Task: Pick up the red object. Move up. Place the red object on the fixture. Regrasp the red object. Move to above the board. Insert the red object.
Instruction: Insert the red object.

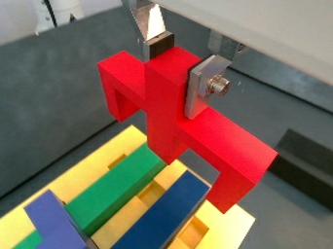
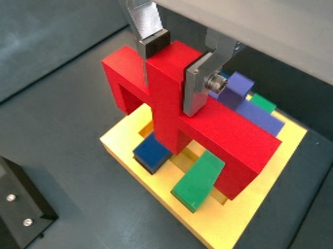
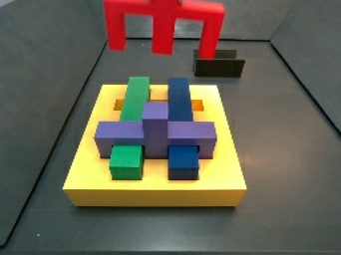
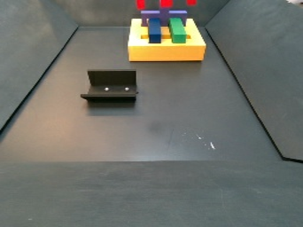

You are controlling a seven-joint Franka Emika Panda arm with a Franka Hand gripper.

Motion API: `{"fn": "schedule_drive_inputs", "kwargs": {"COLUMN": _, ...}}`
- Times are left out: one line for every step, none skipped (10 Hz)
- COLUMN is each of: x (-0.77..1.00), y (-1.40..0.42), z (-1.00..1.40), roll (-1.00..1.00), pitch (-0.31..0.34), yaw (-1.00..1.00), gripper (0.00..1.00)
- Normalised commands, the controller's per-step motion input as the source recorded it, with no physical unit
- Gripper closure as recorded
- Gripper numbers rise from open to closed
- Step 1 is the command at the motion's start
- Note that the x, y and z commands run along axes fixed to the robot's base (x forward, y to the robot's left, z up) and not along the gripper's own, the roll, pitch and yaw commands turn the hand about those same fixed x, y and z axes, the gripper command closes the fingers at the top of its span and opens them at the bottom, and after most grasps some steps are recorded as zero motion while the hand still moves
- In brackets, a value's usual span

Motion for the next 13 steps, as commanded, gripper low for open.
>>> {"fn": "schedule_drive_inputs", "kwargs": {"x": 0.07, "y": 0.0, "z": -1.0, "roll": 0.04, "pitch": -0.106, "yaw": 0.0, "gripper": 1.0}}
{"fn": "schedule_drive_inputs", "kwargs": {"x": 0.06, "y": -0.06, "z": -0.91, "roll": 0.0, "pitch": -0.163, "yaw": 0.0, "gripper": 1.0}}
{"fn": "schedule_drive_inputs", "kwargs": {"x": 0.12, "y": -0.07, "z": -0.75, "roll": 0.0, "pitch": -0.179, "yaw": 0.0, "gripper": 1.0}}
{"fn": "schedule_drive_inputs", "kwargs": {"x": 0.0, "y": -0.13, "z": -0.33, "roll": -0.05, "pitch": -0.221, "yaw": 0.03, "gripper": 1.0}}
{"fn": "schedule_drive_inputs", "kwargs": {"x": -0.14, "y": -0.14, "z": -0.14, "roll": -0.02, "pitch": -0.227, "yaw": 0.11, "gripper": 1.0}}
{"fn": "schedule_drive_inputs", "kwargs": {"x": -0.21, "y": -0.09, "z": 0.0, "roll": -0.07, "pitch": -0.204, "yaw": 0.01, "gripper": 1.0}}
{"fn": "schedule_drive_inputs", "kwargs": {"x": -0.16, "y": 0.0, "z": 0.0, "roll": -0.07, "pitch": -0.126, "yaw": 0.0, "gripper": 1.0}}
{"fn": "schedule_drive_inputs", "kwargs": {"x": -0.11, "y": 0.0, "z": 0.0, "roll": 0.0, "pitch": -0.233, "yaw": 0.08, "gripper": 1.0}}
{"fn": "schedule_drive_inputs", "kwargs": {"x": -0.2, "y": 0.0, "z": -0.08, "roll": 0.0, "pitch": -0.26, "yaw": 0.04, "gripper": 1.0}}
{"fn": "schedule_drive_inputs", "kwargs": {"x": -0.12, "y": 0.0, "z": -0.12, "roll": 0.02, "pitch": -0.219, "yaw": 0.0, "gripper": 1.0}}
{"fn": "schedule_drive_inputs", "kwargs": {"x": -0.13, "y": -0.01, "z": -0.13, "roll": 0.03, "pitch": -0.196, "yaw": 0.0, "gripper": 1.0}}
{"fn": "schedule_drive_inputs", "kwargs": {"x": -0.05, "y": -0.08, "z": -0.17, "roll": 0.05, "pitch": -0.167, "yaw": 0.0, "gripper": 1.0}}
{"fn": "schedule_drive_inputs", "kwargs": {"x": -0.06, "y": -0.07, "z": -0.3, "roll": 0.14, "pitch": -0.137, "yaw": 0.0, "gripper": 1.0}}
